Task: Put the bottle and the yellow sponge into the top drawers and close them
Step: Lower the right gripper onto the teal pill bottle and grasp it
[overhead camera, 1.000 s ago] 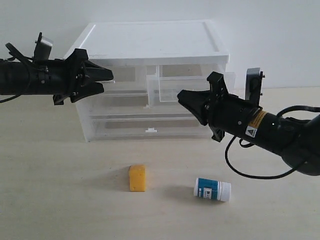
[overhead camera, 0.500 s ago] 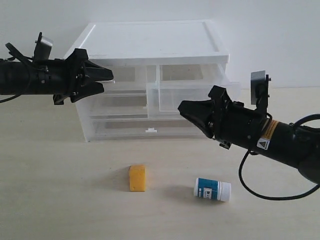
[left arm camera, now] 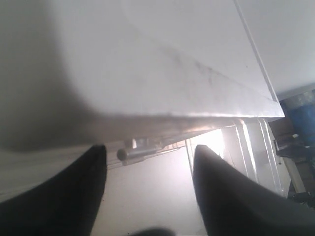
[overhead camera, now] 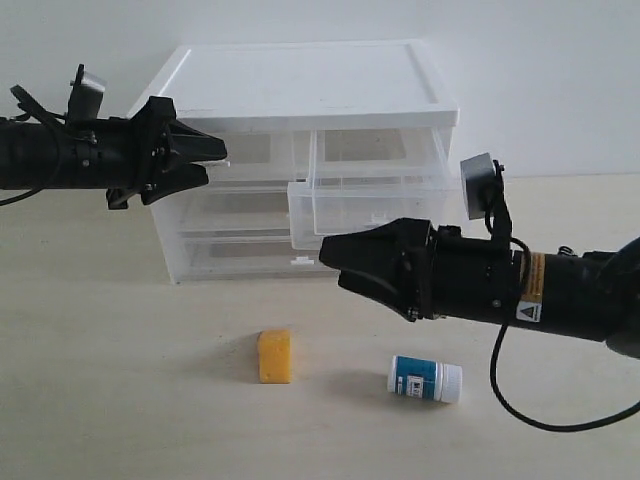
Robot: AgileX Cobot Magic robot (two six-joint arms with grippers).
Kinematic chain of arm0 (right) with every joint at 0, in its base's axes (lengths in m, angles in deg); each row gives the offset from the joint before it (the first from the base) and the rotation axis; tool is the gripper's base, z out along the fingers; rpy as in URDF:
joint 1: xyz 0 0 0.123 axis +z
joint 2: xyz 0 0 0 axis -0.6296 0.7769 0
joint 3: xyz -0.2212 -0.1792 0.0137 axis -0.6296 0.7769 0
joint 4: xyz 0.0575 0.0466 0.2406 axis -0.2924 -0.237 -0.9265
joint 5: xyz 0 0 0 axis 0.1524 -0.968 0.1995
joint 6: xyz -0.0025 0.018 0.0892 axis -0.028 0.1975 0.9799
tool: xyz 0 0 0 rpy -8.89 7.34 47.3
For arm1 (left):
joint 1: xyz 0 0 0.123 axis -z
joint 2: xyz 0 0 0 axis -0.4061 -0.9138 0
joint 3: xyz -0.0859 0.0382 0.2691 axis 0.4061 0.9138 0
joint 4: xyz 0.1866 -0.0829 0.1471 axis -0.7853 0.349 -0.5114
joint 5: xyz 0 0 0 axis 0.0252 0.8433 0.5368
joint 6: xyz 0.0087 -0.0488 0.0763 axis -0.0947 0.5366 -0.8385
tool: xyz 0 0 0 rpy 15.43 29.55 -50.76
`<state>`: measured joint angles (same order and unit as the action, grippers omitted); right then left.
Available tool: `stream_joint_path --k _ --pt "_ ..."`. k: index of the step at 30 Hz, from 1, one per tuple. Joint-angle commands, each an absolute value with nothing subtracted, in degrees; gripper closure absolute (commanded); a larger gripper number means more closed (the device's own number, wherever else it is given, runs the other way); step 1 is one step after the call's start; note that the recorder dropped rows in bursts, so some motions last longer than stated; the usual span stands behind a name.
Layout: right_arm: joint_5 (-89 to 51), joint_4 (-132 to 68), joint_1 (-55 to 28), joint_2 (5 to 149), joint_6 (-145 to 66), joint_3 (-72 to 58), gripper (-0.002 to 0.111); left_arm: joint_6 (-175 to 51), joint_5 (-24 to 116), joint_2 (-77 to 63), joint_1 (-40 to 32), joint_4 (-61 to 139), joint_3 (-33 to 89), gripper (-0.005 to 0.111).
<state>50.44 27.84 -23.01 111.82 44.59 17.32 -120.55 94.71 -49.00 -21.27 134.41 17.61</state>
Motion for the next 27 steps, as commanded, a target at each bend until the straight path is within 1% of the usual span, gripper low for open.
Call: stream_joint_path --k 1,9,16,18,21,24,27 --pt "48.3 34.7 -23.1 110.8 43.6 17.2 0.051 -122.0 91.3 -49.1 -21.4 138.6 16.4 0.056" --pt "41.2 42.1 -23.1 110.7 42.5 17.2 0.051 -122.3 91.2 -49.1 -21.4 138.6 16.4 0.056" --pt "28.4 46.0 -23.1 110.6 40.1 17.2 0.051 -122.7 91.1 -49.1 -21.4 138.6 16.4 0.056" --pt "22.5 47.2 -23.1 109.6 38.8 17.2 0.051 -122.7 91.1 -49.1 -21.4 138.6 16.4 0.056" --pt "19.2 48.0 -23.1 108.3 37.8 17.2 0.051 -122.7 91.1 -49.1 -21.4 138.6 16.4 0.056" --pt "18.7 48.9 -23.1 104.9 35.5 17.2 0.051 -122.7 91.1 -49.1 -21.4 138.6 16.4 0.056" --pt "12.6 52.2 -23.1 102.4 35.2 17.2 0.051 -122.7 91.1 -49.1 -21.4 138.6 16.4 0.056"
